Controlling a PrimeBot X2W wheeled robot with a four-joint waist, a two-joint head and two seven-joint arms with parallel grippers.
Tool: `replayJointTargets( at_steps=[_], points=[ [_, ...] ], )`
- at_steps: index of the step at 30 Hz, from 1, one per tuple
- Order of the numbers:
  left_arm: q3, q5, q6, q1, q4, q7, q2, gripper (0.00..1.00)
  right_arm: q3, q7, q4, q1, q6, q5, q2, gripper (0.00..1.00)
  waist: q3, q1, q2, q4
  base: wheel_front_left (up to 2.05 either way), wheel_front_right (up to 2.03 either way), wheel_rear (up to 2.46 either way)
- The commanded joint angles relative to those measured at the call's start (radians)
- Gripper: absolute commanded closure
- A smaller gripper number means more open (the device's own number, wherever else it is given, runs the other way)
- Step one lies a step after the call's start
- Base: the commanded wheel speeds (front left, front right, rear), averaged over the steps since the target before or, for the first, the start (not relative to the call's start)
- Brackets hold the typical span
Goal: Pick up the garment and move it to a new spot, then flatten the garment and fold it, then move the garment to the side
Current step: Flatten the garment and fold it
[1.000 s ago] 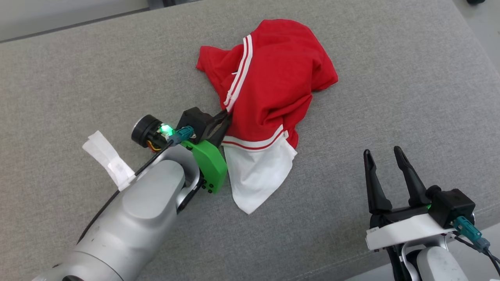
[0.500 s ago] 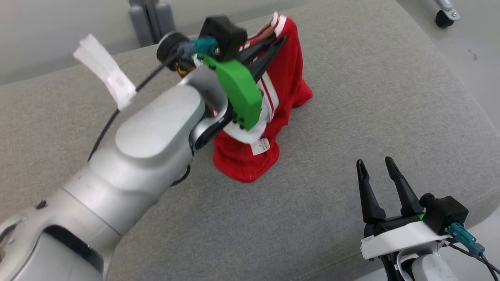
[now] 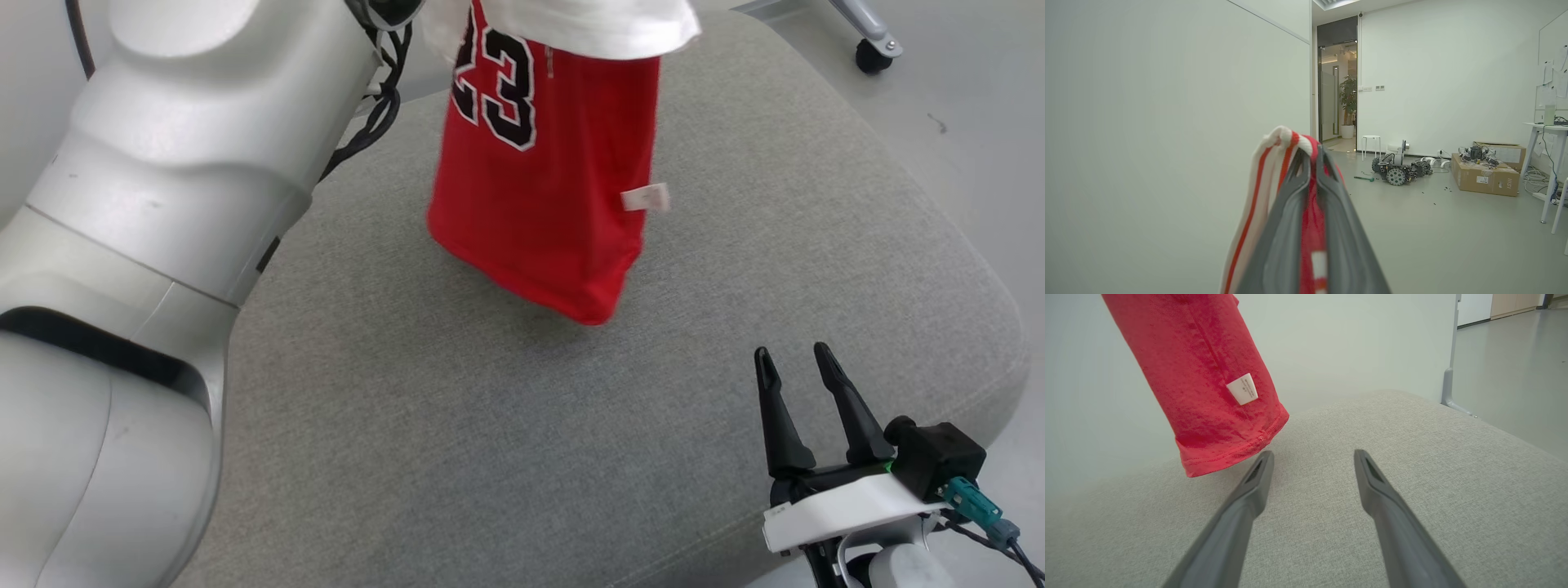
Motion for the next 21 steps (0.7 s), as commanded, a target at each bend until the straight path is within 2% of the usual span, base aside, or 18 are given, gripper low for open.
replayJointTargets(
  at_steps=[1, 3, 7, 10, 14, 19, 21],
  points=[
    [0.009, -0.025, 0.002, 0.033, 0.015, -0.012, -0.001, 1.0, -0.008, 0.0, -0.003, 0.018, 0.0, -0.01, -0.002, 0.0, -0.022, 0.0, -0.0001, 0.033, 0.0, 0.0, 0.0],
    [0.011, -0.054, 0.0, 0.1, 0.03, -0.011, -0.001, 1.0, -0.015, 0.0, -0.004, 0.024, 0.0, -0.014, -0.001, 0.0, -0.034, 0.0, -0.0001, 0.061, 0.0, 0.0, 0.0],
    [0.016, -0.125, -0.001, 0.299, 0.049, 0.007, 0.041, 1.0, -0.03, 0.0, -0.003, 0.042, 0.0, -0.023, -0.002, 0.0, -0.057, 0.0, -0.0001, 0.124, 0.0, 0.0, 0.0],
    [0.009, -0.156, 0.038, 0.477, 0.081, 0.008, 0.08, 1.0, -0.04, 0.0, -0.003, 0.049, 0.0, -0.035, -0.002, 0.0, -0.067, 0.0, -0.0001, 0.181, 0.0, 0.0, 0.0],
    [0.025, -0.197, 0.055, 0.647, 0.117, -0.002, 0.13, 1.0, -0.038, 0.0, -0.009, 0.046, 0.0, -0.053, -0.002, 0.0, -0.061, 0.0, -0.0001, 0.244, 0.0, 0.0, 0.0],
    [0.041, -0.209, 0.065, 0.741, 0.164, -0.045, 0.176, 1.0, -0.03, 0.0, -0.009, 0.026, 0.0, -0.07, -0.002, 0.0, -0.042, 0.0, -0.0001, 0.295, 0.0, 0.0, 0.0],
    [0.056, -0.225, 0.053, 0.752, 0.171, -0.059, 0.179, 1.0, -0.025, 0.0, -0.008, 0.019, 0.0, -0.077, -0.002, 0.0, -0.033, 0.0, -0.0001, 0.307, 0.0, 0.0, 0.0]
  ],
)
